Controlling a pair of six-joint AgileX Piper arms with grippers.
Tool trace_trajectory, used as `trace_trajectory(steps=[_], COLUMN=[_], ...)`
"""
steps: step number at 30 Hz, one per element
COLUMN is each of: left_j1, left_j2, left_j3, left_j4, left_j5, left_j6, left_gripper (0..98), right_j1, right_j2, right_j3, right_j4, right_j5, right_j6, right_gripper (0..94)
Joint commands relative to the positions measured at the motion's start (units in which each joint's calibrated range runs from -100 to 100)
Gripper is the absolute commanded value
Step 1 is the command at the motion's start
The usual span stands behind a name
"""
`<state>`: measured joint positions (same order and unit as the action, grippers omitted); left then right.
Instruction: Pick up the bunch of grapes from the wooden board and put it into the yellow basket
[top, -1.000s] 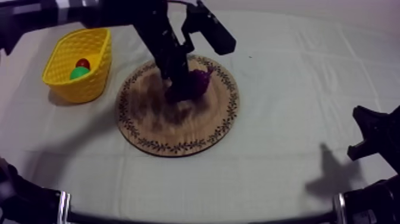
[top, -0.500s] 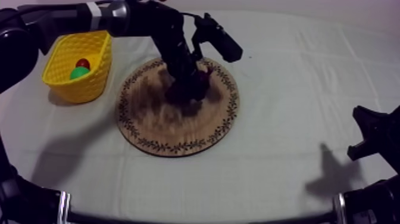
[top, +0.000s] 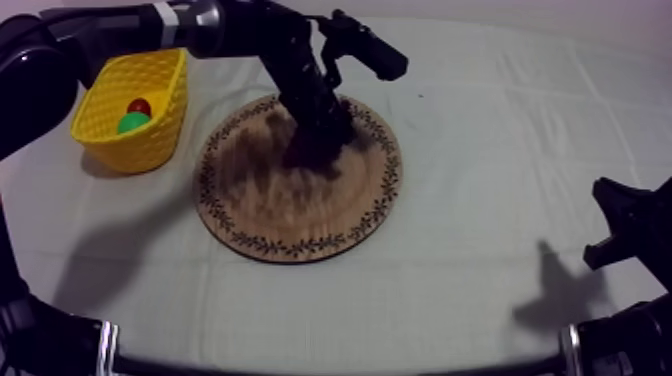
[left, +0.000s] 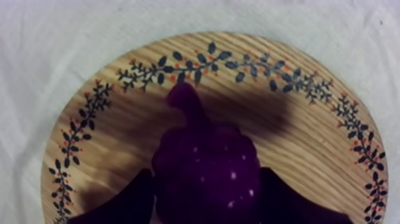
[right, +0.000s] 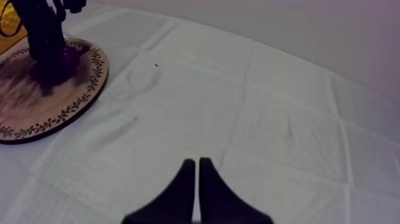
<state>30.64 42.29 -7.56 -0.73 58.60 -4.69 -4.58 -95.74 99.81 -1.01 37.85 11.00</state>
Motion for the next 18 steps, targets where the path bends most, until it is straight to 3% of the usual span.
trace_trajectory(steps=[1, 9, 18], left_j1=[0.0, -0.3, -3.5], left_j2=[-0.3, -5.2, -20.2], left_j3=[0.4, 3.6, 16.4], left_j4=[-0.10, 0.15, 2.32], left_j5=[-0.1, 1.8, 5.5], left_j6=[0.1, -0.4, -3.5], left_gripper=[27.9, 26.1, 26.1], right_j1=[0.0, 0.0, 0.0], right_j2=[0.0, 0.0, 0.0], right_j3=[0.0, 0.0, 0.0], right_j4=[0.0, 0.0, 0.0], right_j5=[0.0, 0.0, 0.0], right_j6=[0.0, 0.0, 0.0], right_gripper=[0.4, 0.4, 0.4])
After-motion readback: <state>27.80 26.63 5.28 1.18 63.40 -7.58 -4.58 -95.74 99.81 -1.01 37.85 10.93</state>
